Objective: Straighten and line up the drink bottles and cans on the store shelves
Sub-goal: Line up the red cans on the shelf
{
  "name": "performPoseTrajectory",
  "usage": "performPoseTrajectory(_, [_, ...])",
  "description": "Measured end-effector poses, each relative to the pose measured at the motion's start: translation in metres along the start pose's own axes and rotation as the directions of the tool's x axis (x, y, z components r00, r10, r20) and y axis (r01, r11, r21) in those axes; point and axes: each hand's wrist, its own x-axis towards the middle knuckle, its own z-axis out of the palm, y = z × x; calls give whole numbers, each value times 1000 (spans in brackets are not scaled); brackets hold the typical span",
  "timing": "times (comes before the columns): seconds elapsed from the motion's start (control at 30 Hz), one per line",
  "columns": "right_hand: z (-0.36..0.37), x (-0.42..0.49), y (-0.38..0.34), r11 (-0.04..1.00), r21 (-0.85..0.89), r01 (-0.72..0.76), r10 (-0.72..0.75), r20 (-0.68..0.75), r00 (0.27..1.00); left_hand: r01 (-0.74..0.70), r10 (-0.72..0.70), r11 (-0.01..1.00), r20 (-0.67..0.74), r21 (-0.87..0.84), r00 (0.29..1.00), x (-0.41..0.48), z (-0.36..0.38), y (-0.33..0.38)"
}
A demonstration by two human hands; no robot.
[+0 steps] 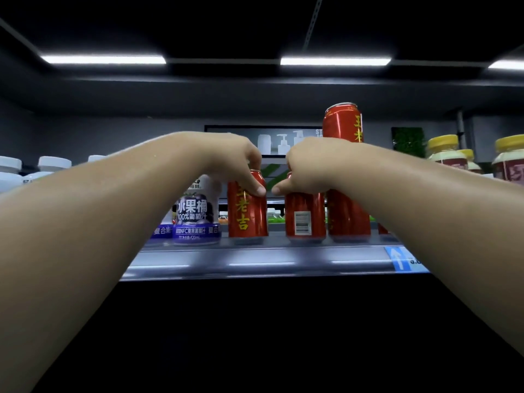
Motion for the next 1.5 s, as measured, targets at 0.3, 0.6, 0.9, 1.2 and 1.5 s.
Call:
performPoseTrajectory(0.3, [-8,7,6,759,651,-15,-73,108,991,-16,19,999,-77,47,997,-5,5,3])
performPoseTrajectory(0.6, [-12,2,6,798,602,-30,-97,178,979,17,-13,999,-87,47,996,-6,10,-6])
performPoseTrajectory(0.9, [9,-3,6,684,730,16,-65,39,997,-3,-6,996,-100,-87,995,-12,14,-18])
performPoseTrajectory(1.2, [3,-9,0,738,674,38,-82,34,996,48,-62,996,-184,-78,981,-22,24,-10])
performPoseTrajectory(1.5, [1,-11,-4,746,665,39,-71,21,997,109,-105,994,-211,8,972,-31,26,1])
